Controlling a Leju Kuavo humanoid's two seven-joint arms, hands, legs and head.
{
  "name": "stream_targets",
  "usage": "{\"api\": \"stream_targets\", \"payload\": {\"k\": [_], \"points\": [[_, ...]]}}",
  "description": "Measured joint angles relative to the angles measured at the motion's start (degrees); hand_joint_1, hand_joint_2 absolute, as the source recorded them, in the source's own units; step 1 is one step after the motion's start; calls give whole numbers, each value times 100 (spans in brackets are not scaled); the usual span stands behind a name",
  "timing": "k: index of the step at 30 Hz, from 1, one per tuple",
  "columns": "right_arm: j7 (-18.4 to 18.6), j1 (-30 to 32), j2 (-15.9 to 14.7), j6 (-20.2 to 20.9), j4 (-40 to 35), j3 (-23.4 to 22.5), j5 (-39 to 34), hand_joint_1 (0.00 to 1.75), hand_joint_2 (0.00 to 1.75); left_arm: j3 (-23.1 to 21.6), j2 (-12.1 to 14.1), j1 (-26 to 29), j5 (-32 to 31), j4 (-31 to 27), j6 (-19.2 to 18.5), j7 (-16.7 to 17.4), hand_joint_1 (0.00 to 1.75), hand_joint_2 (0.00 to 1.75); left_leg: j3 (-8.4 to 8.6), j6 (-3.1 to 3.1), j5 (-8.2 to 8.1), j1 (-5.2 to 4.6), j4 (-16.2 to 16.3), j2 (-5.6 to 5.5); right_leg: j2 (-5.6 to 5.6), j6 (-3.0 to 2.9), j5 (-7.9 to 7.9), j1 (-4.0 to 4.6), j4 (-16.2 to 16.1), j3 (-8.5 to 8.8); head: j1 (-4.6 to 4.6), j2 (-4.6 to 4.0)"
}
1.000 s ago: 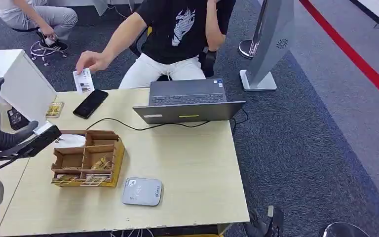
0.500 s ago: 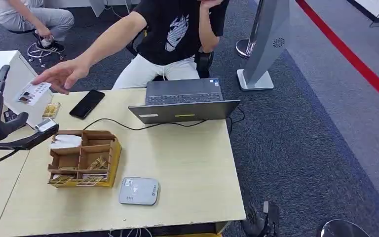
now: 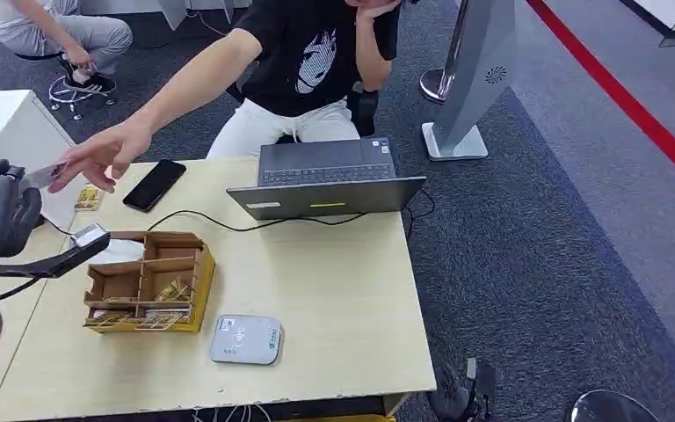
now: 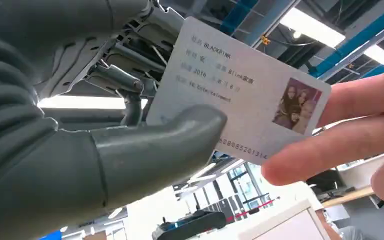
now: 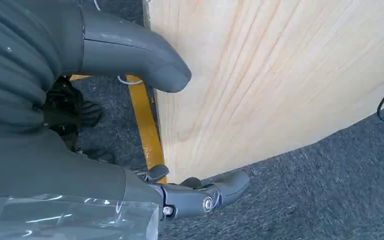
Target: Pass the card to the sensor for recognition and then transmit it.
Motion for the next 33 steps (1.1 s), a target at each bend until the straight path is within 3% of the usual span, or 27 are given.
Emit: {"api": "stream_targets", "payload": {"k": [20, 24, 26, 29, 33], "points": [[-15, -2, 11, -35, 0, 4, -2, 0, 175, 77, -209, 561, -2, -232, 557, 195, 175, 175, -7, -2, 2, 0, 0, 0, 0, -6, 4, 0, 5, -7, 0, 0], [-57, 8, 24, -77, -7, 4, -22, 0, 175, 116, -569, 1050, -4, -718, 1076, 217, 175, 175, -7, -2, 1, -1, 0, 1, 1, -6, 3, -1, 2, -9, 2, 0], [-87, 17, 44, -138, -35, 4, -20, 0, 175, 35, -773, 1366, -4, -1085, 1285, 393, 175, 175, -7, -5, -5, -1, 1, 5, 6, -6, 3, -1, -1, -12, 2, 0], [-98, 40, 52, -127, -90, -9, -22, 0, 175, -283, -999, 1723, -4, -1517, 1530, 555, 175, 175, -12, 1, -9, -2, 1, 0, -2, 1, -1, -2, -3, -12, 4, 0], [-120, 31, 61, -155, -149, -46, -11, 0, 175, -818, -1417, 2207, -4, -1917, 1626, 312, 175, 175, -10, 7, -13, -4, 1, -1, -5, 4, -3, -3, -5, -10, 0, 0]]}}
